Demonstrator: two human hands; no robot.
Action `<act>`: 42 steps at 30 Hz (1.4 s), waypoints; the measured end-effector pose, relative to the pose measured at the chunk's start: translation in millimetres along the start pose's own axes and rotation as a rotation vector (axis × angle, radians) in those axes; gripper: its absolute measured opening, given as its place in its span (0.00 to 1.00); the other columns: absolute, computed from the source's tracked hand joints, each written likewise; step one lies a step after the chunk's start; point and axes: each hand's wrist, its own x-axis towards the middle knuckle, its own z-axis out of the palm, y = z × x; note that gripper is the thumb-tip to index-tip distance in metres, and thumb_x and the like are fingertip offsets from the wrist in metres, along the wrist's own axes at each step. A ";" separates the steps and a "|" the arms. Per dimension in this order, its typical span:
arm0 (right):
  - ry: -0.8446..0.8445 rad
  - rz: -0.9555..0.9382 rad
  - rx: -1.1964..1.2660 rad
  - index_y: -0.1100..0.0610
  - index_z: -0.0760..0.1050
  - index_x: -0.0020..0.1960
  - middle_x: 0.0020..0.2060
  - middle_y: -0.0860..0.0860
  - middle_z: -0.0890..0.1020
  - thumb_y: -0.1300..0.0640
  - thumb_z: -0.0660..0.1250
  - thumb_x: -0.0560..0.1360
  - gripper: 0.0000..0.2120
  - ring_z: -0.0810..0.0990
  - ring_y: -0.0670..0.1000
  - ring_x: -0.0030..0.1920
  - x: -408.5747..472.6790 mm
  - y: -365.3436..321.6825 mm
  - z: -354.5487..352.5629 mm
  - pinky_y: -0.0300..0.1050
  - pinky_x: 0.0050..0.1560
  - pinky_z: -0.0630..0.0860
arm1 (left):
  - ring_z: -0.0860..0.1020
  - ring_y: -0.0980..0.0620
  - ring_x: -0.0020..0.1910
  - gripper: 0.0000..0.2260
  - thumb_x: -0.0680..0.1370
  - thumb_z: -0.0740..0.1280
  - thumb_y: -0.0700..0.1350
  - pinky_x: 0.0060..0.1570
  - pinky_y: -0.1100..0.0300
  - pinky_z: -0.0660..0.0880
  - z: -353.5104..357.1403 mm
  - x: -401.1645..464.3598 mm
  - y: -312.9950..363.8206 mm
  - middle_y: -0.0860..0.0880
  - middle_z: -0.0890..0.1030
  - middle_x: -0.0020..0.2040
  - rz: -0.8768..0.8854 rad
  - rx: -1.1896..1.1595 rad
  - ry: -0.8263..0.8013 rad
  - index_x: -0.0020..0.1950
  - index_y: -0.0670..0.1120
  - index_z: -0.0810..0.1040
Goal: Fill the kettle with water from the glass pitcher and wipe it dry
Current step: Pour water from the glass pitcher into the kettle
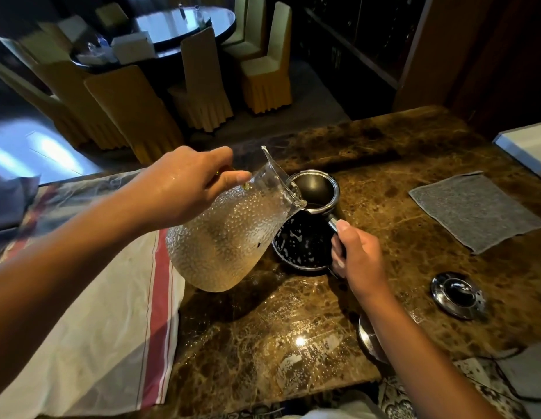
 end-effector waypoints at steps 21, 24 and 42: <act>-0.014 0.011 -0.004 0.53 0.67 0.29 0.21 0.49 0.67 0.38 0.62 0.78 0.26 0.63 0.50 0.23 0.7 -0.9 -0.5 0.41 0.25 0.59 | 0.76 0.51 0.30 0.27 0.71 0.47 0.72 0.28 0.60 0.68 -16.4 24.2 8.2 0.48 0.77 0.34 -0.045 0.151 -0.237 0.43 0.51 0.71; -0.016 0.014 0.012 0.57 0.67 0.29 0.21 0.50 0.66 0.38 0.62 0.77 0.27 0.63 0.49 0.22 0.3 -1.5 0.1 0.40 0.25 0.60 | 0.76 0.51 0.31 0.27 0.71 0.47 0.72 0.29 0.61 0.68 -18.1 27.7 8.8 0.48 0.77 0.35 -0.050 0.167 -0.266 0.44 0.51 0.71; -0.017 0.022 0.034 0.61 0.63 0.30 0.21 0.50 0.66 0.38 0.63 0.77 0.30 0.63 0.48 0.22 0.5 -3.1 0.3 0.40 0.25 0.59 | 0.79 0.47 0.35 0.30 0.72 0.49 0.70 0.36 0.52 0.79 -30.9 37.0 20.7 0.45 0.79 0.37 -0.045 0.244 -0.351 0.45 0.46 0.75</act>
